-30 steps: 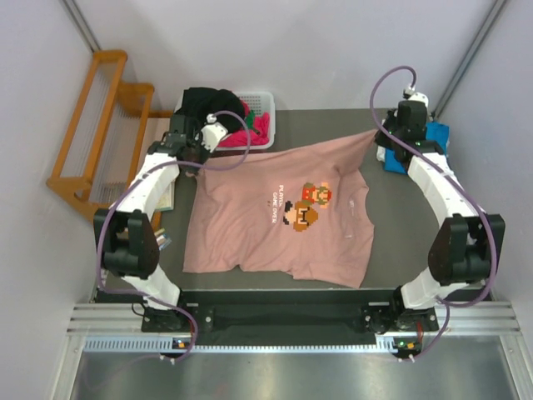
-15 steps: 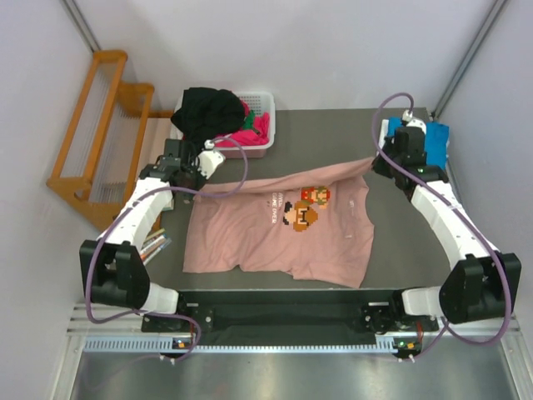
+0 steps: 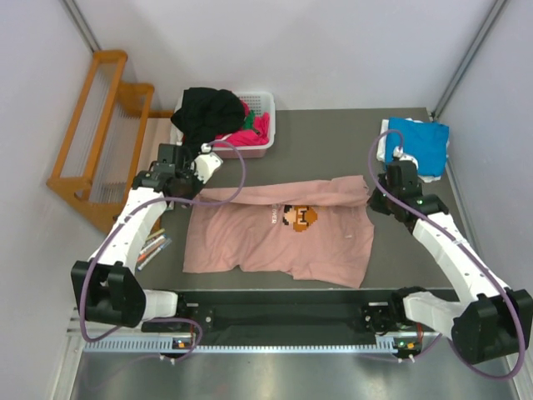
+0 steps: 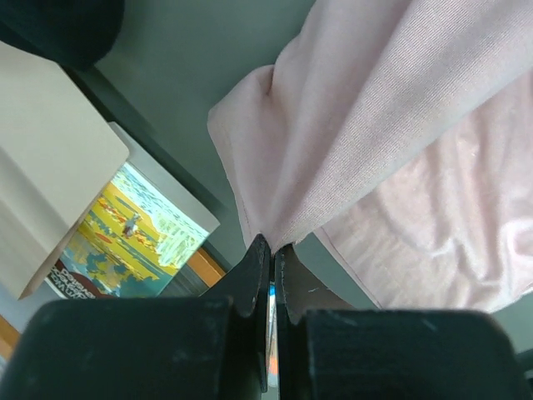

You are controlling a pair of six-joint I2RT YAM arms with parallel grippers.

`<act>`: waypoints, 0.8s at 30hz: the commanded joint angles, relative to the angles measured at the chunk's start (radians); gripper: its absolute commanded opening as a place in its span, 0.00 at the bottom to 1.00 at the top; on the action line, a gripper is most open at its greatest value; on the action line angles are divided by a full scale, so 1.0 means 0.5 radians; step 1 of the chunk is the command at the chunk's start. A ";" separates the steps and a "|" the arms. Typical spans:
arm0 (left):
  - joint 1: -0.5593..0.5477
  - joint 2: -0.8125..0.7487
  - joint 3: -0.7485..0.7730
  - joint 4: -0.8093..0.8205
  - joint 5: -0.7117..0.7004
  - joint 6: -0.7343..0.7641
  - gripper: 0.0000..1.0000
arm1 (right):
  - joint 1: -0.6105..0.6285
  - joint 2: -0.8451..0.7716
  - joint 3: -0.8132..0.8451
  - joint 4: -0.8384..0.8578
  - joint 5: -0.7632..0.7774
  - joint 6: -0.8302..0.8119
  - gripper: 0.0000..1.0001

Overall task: Fold and stack the t-shirts
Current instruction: Fold the tshirt

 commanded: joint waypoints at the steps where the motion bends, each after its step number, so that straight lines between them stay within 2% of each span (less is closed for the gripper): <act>1: 0.002 -0.088 0.020 -0.087 0.073 -0.014 0.00 | 0.023 -0.064 -0.104 -0.118 0.016 0.032 0.02; 2: 0.002 -0.094 0.014 -0.096 0.076 -0.014 0.00 | 0.026 -0.064 -0.117 -0.137 0.010 0.026 0.17; 3: 0.002 -0.100 0.017 -0.112 0.085 -0.017 0.08 | 0.023 -0.058 -0.120 -0.155 0.001 0.026 0.28; 4: 0.002 -0.106 0.011 -0.124 0.094 -0.014 0.14 | 0.026 -0.055 -0.117 -0.182 -0.008 0.020 0.33; 5: -0.001 -0.106 0.008 -0.155 0.100 -0.008 0.18 | 0.026 -0.058 -0.105 -0.198 -0.011 0.014 0.34; 7: -0.007 -0.109 0.002 -0.167 0.097 -0.002 0.21 | 0.026 -0.067 -0.047 -0.229 0.004 0.014 0.34; 9: -0.010 -0.118 0.001 -0.173 0.082 -0.008 0.24 | 0.026 -0.067 0.042 -0.296 0.019 0.020 0.43; 10: -0.013 -0.118 0.008 -0.179 0.079 -0.011 0.38 | 0.026 -0.061 0.070 -0.321 0.019 0.029 0.50; 11: -0.016 -0.115 0.023 -0.188 0.085 -0.014 0.45 | 0.026 -0.052 0.094 -0.357 0.013 0.032 0.61; 12: -0.016 -0.115 0.035 -0.201 0.088 -0.014 0.51 | 0.029 -0.052 0.140 -0.367 -0.002 0.036 0.65; 13: -0.022 -0.118 0.041 -0.201 0.091 -0.020 0.65 | 0.026 -0.058 0.162 -0.367 0.001 0.036 0.69; 15: -0.029 -0.121 0.057 -0.195 0.094 -0.030 0.75 | 0.026 -0.058 0.208 -0.282 0.004 0.033 0.70; 17: -0.050 -0.121 0.069 -0.192 0.100 -0.060 0.80 | 0.026 0.003 0.245 -0.217 0.010 0.026 0.68; 21: -0.111 -0.118 0.072 -0.128 0.134 -0.173 0.81 | 0.026 0.285 0.346 0.013 -0.048 0.051 0.67; 24: -0.179 -0.103 0.026 -0.017 0.122 -0.296 0.81 | 0.026 0.665 0.432 0.151 -0.146 0.085 0.62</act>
